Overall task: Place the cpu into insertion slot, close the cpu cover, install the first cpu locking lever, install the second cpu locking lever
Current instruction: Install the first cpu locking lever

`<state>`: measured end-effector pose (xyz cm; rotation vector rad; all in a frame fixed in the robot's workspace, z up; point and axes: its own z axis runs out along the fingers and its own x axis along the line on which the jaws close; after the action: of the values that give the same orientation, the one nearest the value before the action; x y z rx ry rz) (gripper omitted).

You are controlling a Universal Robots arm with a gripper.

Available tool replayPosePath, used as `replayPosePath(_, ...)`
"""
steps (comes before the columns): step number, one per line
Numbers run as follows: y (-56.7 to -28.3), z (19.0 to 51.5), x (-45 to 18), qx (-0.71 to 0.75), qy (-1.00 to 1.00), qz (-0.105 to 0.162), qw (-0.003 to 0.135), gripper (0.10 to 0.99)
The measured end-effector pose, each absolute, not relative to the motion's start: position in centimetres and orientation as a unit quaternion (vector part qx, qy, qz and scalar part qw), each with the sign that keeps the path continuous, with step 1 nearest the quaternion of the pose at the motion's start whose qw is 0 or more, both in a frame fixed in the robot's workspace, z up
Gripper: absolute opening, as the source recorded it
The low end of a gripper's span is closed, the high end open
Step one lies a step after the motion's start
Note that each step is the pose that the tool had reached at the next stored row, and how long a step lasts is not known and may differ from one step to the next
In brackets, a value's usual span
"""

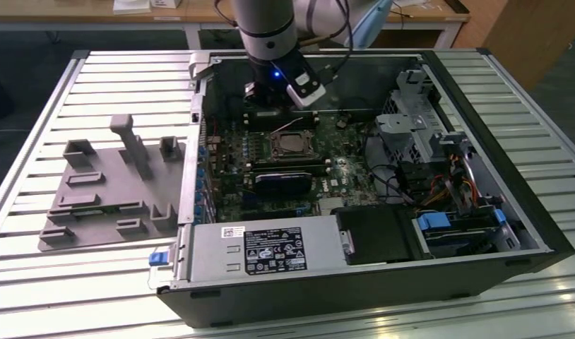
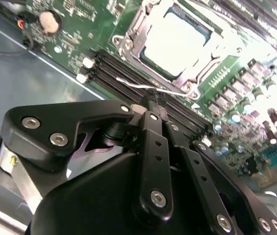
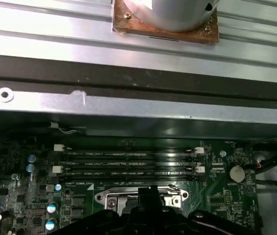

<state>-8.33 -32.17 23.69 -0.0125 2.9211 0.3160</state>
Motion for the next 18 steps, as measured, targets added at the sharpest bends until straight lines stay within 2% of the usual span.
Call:
replayPosePath(5, -32.17, 23.36, -8.29, -0.006, 0.989, 0.096, 0.112, 0.102)
replayPosePath(18, -32.01, 22.8, -7.9, 0.042, 0.988, 0.089, 0.116, 0.102)
